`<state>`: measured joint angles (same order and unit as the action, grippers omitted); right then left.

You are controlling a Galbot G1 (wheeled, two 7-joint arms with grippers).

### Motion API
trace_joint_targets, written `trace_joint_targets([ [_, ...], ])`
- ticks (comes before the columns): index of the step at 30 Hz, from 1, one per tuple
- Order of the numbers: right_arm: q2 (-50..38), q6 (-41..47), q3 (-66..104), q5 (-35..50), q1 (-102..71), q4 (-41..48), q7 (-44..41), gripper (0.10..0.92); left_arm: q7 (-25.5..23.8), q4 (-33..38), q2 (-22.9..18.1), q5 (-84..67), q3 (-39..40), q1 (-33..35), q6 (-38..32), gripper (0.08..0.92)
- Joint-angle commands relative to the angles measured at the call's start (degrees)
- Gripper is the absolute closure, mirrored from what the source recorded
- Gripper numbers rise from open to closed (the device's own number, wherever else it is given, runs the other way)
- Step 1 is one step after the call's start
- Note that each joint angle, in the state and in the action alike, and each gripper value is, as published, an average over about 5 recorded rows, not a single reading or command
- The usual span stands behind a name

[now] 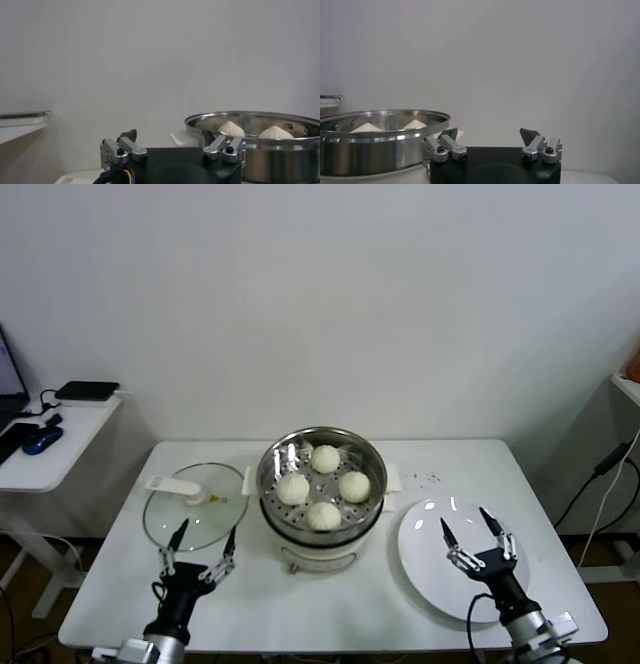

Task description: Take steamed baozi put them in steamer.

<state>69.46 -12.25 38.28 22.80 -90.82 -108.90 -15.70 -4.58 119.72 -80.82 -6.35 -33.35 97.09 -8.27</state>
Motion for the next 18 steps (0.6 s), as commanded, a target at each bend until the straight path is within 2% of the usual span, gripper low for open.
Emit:
trace_joint_targets([
  [1, 0.12, 0.11, -0.05, -0.02, 0.07, 0.18, -0.57, 0.203, -0.01, -0.01, 0.09, -0.09, -0.01, -0.10, 0.04, 0.177],
  [18, 0.47, -0.02, -0.15, -0.67, 0.29, 0.24, -0.57, 0.203, -0.06, -0.34, 0.17, -0.23, -0.19, -0.31, -0.04, 0.177],
])
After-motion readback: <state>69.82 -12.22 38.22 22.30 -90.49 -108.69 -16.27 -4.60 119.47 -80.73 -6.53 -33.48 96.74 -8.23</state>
